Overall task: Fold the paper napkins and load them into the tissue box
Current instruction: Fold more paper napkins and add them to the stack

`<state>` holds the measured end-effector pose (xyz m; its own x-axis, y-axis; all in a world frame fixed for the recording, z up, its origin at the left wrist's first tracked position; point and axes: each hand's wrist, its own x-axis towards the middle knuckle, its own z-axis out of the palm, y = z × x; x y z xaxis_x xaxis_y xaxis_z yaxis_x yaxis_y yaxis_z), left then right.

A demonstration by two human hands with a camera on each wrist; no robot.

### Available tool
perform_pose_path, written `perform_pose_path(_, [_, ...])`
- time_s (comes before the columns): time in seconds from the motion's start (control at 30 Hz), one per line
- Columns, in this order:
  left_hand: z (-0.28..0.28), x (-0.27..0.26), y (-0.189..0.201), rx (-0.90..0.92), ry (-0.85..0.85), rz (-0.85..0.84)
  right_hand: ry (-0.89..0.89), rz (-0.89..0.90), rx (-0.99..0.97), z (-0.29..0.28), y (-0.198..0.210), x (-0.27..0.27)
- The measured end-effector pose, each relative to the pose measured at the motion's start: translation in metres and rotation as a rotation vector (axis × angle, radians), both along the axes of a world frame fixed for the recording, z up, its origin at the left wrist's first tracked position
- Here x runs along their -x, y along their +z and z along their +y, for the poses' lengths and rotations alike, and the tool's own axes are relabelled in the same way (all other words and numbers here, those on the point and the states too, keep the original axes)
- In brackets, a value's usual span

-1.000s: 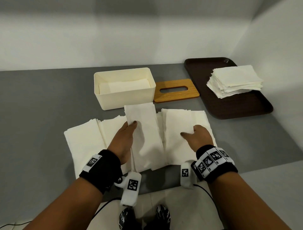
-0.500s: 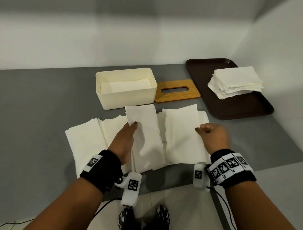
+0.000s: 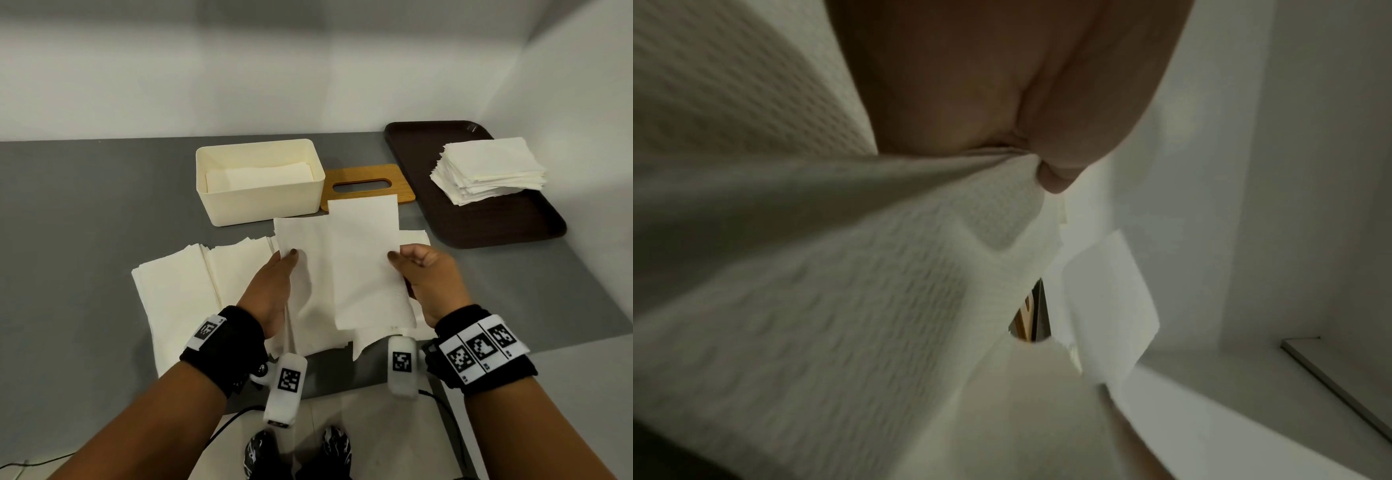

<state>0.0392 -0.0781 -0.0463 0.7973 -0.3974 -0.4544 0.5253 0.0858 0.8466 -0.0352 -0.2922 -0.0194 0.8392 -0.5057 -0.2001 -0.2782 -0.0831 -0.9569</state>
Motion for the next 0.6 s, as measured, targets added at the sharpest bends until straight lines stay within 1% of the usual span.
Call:
perform_pose_path(0.17, [0.011, -0.008, -0.004, -0.061, 0.05, -0.001, -0.077, 0.099, 0.001, -0.025, -0.018, 0.008])
perform_pose_path(0.27, [0.016, -0.012, -0.004, -0.093, 0.076, -0.008, -0.12, 0.073, 0.067, -0.036, -0.013, 0.007])
perform_pose_path(0.33, [0.017, -0.014, -0.001, -0.072, 0.077, 0.004, -0.124, 0.031, 0.112, -0.042, -0.005, 0.007])
perform_pose_path(0.4, [0.015, -0.012, 0.003, -0.043, 0.058, 0.008, -0.098, -0.011, 0.109, -0.042, 0.006, 0.007])
perform_pose_path(0.47, [0.01, -0.008, 0.01, -0.016, 0.047, 0.015, -0.043, -0.069, 0.058, -0.037, 0.019, 0.007])
perform_pose_path(0.6, [-0.001, -0.002, 0.014, 0.029, 0.044, 0.079, 0.104, -0.188, -0.198, -0.012, 0.039, 0.008])
